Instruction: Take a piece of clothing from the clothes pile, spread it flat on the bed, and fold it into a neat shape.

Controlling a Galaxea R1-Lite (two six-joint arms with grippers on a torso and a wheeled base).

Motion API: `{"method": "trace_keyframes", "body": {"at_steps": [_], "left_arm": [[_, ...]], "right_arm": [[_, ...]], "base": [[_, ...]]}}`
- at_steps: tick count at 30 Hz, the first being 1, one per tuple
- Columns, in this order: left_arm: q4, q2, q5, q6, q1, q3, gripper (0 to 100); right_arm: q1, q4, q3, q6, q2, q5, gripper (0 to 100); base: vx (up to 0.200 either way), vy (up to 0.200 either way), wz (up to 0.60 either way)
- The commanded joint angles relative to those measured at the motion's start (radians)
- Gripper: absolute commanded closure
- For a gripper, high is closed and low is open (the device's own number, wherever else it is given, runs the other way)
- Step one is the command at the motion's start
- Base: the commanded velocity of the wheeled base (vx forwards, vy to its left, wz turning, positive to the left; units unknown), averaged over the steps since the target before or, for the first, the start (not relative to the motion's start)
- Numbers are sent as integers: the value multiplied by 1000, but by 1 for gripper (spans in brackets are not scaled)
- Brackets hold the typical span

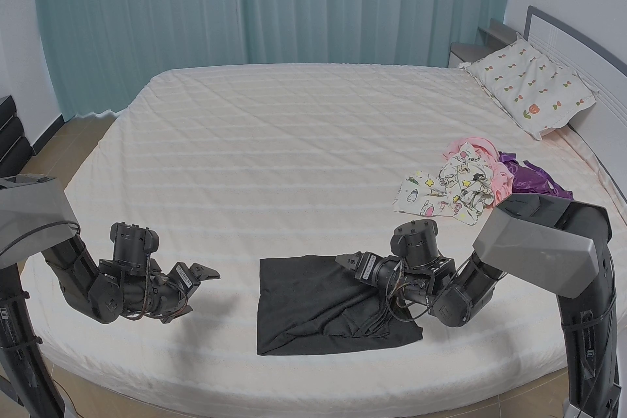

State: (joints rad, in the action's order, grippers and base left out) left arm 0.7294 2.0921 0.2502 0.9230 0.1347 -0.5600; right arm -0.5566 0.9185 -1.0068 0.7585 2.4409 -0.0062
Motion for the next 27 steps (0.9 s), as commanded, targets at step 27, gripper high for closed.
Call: {"method": "trace_keyframes", "body": {"at_steps": [27], "left_arm": [[1, 12, -6, 0, 0, -1, 0]], "right_arm": [[188, -7, -29, -2, 33, 20, 0]], "base": [[0, 0, 0]]}}
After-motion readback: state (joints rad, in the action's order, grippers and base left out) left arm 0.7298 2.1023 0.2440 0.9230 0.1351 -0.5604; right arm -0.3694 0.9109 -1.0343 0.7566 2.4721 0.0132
